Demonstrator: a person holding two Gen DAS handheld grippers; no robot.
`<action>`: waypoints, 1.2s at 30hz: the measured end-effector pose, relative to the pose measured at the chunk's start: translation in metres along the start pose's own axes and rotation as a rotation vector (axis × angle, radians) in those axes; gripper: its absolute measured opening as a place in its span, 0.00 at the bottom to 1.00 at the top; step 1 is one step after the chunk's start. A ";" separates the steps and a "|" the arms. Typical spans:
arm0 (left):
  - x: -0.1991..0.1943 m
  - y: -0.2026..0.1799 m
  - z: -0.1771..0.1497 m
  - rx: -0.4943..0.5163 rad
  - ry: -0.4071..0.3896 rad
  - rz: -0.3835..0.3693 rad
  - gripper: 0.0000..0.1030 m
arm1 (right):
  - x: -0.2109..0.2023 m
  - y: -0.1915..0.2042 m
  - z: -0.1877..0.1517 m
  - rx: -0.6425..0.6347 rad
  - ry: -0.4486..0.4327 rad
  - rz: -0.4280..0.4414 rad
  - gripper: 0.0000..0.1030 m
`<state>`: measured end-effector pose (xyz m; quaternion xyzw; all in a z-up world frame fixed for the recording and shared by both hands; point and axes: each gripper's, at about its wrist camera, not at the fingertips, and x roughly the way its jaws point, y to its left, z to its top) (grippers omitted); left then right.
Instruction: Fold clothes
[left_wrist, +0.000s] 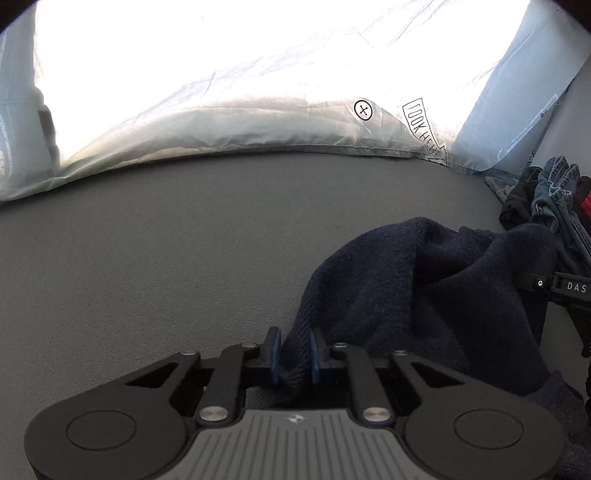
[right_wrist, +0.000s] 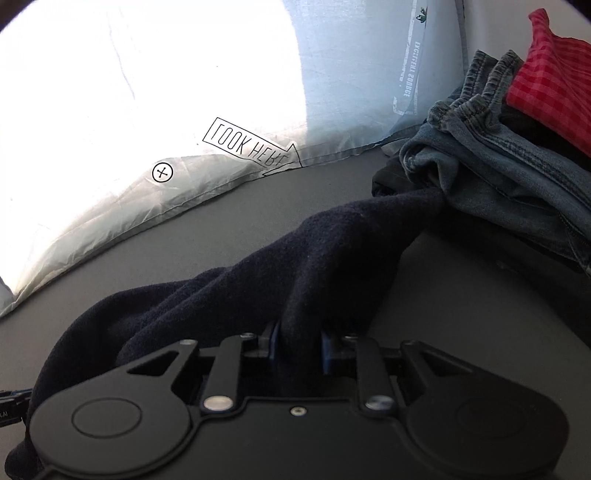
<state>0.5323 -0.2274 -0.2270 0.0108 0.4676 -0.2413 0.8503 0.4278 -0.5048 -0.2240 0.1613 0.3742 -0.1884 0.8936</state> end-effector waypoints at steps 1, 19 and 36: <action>-0.005 0.002 -0.002 -0.012 -0.015 -0.003 0.06 | -0.005 0.005 0.000 -0.014 -0.008 -0.001 0.18; -0.270 0.146 -0.216 -0.490 -0.111 0.322 0.06 | -0.144 0.264 -0.091 -0.417 -0.013 0.554 0.16; -0.360 0.183 -0.304 -0.655 -0.152 0.507 0.30 | -0.231 0.342 -0.180 -0.612 0.044 0.703 0.44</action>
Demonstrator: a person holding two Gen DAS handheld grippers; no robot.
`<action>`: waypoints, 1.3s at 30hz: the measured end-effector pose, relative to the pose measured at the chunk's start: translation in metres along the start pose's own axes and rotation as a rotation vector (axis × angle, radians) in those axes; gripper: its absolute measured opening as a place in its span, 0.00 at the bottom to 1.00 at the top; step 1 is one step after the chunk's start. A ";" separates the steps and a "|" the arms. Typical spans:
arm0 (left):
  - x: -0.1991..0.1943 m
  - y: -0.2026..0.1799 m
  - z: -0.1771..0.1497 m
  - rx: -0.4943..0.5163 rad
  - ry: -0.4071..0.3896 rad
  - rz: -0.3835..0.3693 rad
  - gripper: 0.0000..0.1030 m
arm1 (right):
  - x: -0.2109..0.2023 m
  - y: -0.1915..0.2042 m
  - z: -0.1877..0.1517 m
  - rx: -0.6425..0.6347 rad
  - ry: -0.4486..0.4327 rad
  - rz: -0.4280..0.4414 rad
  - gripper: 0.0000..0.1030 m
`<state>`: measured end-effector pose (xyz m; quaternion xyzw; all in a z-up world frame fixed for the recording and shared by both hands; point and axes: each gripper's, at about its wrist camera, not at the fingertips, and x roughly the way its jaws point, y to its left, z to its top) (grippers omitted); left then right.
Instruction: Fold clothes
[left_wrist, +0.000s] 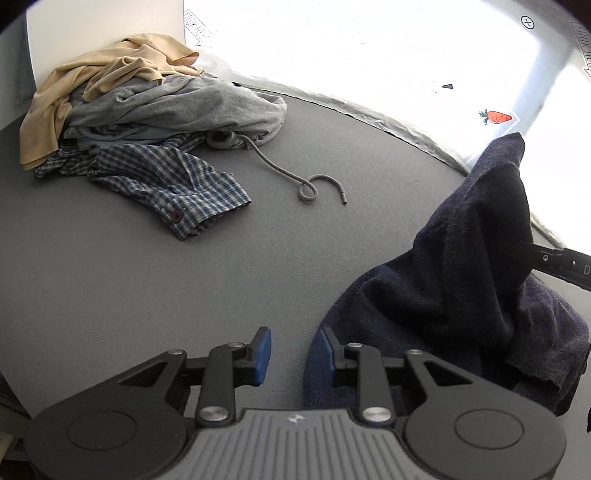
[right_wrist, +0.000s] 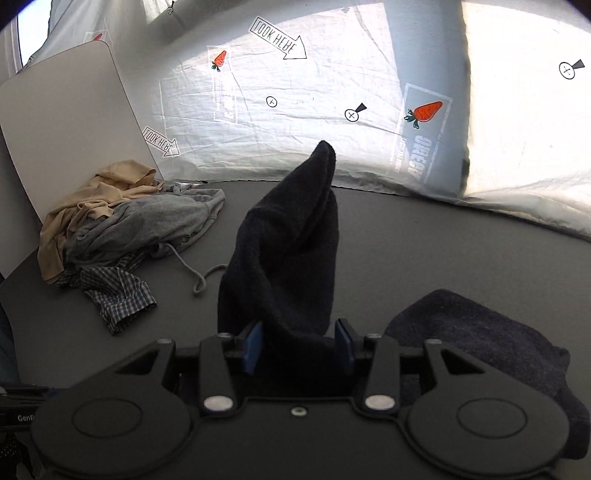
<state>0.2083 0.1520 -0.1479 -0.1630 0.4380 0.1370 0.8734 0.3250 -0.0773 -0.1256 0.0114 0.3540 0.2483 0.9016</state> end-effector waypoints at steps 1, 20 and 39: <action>0.005 -0.006 0.002 0.018 0.009 -0.018 0.30 | -0.006 -0.007 -0.002 0.016 -0.007 -0.031 0.44; 0.058 -0.088 -0.037 0.318 0.194 -0.142 0.62 | -0.059 -0.069 -0.068 0.267 0.090 -0.106 0.45; 0.060 -0.107 -0.056 0.427 0.156 -0.051 0.83 | -0.200 -0.236 -0.060 0.738 -0.518 -0.508 0.03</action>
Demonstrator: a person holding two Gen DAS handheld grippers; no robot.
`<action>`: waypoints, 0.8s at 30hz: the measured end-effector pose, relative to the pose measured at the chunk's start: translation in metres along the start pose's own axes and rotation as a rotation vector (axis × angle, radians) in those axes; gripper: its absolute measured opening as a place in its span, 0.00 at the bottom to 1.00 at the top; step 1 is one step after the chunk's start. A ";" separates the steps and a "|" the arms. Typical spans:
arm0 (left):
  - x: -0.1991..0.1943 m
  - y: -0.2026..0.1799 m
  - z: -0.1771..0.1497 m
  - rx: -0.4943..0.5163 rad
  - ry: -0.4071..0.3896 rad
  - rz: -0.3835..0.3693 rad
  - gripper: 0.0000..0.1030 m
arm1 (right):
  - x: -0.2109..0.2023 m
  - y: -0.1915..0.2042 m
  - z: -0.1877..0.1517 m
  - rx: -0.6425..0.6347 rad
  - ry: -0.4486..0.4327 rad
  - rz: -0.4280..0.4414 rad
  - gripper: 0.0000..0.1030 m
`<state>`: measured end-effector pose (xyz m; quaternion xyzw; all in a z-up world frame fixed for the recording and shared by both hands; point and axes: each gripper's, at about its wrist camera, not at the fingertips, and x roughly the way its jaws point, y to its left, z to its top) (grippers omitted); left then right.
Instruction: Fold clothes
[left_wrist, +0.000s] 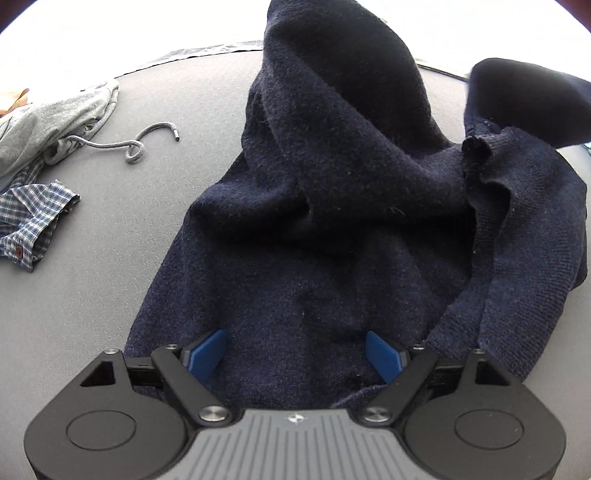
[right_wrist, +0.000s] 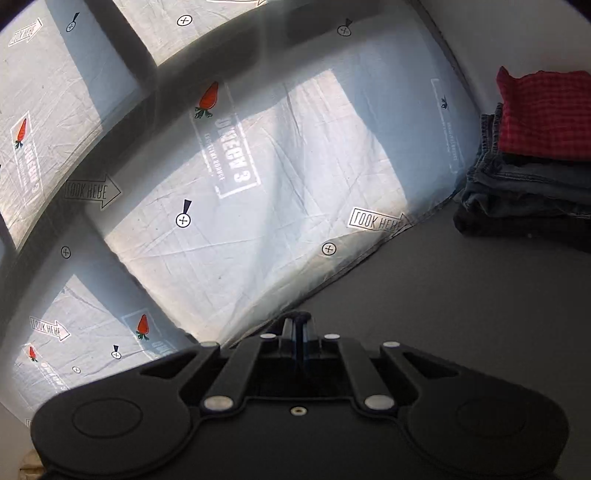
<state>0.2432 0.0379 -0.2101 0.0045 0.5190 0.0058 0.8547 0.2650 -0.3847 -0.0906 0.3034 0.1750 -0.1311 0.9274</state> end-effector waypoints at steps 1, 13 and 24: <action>0.000 -0.001 0.000 -0.005 0.000 0.003 0.84 | 0.001 -0.016 0.009 0.005 -0.026 -0.080 0.04; 0.006 -0.012 0.004 -0.045 0.026 0.037 1.00 | 0.021 -0.069 -0.035 -0.183 0.205 -0.306 0.33; 0.014 -0.005 0.013 -0.028 0.046 0.024 1.00 | 0.050 0.040 -0.101 -0.408 0.406 0.169 0.53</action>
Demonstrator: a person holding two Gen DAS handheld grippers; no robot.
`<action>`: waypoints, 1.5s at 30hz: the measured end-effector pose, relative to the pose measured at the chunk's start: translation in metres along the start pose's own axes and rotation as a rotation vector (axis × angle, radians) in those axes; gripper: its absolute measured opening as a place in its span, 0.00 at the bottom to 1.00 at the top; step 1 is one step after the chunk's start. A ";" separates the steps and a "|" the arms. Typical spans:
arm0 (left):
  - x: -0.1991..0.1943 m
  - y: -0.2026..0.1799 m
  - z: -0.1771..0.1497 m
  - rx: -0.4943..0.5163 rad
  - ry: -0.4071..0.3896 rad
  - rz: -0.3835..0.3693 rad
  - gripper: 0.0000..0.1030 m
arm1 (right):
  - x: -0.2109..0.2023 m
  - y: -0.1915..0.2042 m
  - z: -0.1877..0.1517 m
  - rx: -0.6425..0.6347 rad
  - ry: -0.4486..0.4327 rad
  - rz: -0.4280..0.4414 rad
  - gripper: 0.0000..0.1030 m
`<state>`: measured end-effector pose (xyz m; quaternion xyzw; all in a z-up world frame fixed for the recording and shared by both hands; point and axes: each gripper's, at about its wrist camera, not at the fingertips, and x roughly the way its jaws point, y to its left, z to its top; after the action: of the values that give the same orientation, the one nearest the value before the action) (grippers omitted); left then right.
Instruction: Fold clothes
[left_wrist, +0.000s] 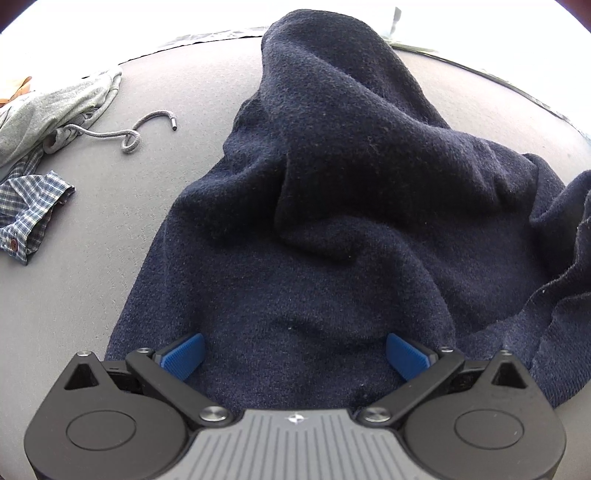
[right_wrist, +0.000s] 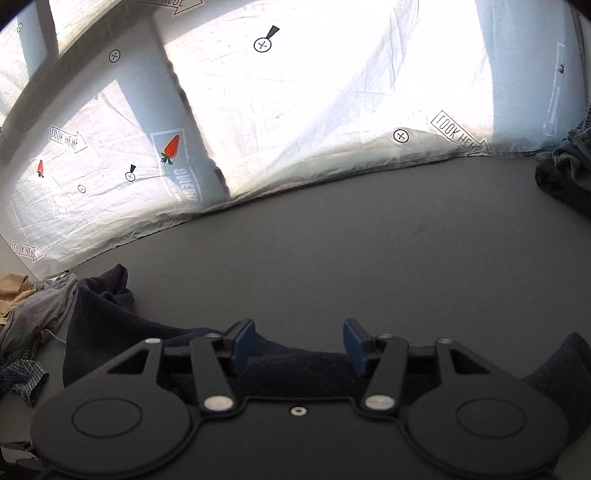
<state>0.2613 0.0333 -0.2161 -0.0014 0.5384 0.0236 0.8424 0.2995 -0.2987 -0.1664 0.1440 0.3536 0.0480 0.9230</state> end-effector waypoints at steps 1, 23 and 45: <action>0.000 0.001 0.000 0.002 -0.002 -0.002 1.00 | 0.002 0.009 -0.003 -0.023 0.010 0.020 0.53; -0.009 0.003 -0.021 0.112 0.001 -0.016 1.00 | -0.004 0.061 -0.049 -0.384 0.101 -0.140 0.07; -0.025 0.017 -0.063 0.069 0.036 -0.007 1.00 | -0.151 -0.058 -0.096 0.109 0.116 -0.466 0.19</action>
<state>0.1928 0.0472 -0.2198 0.0254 0.5541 0.0017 0.8320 0.1216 -0.3605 -0.1554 0.1050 0.4315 -0.1771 0.8783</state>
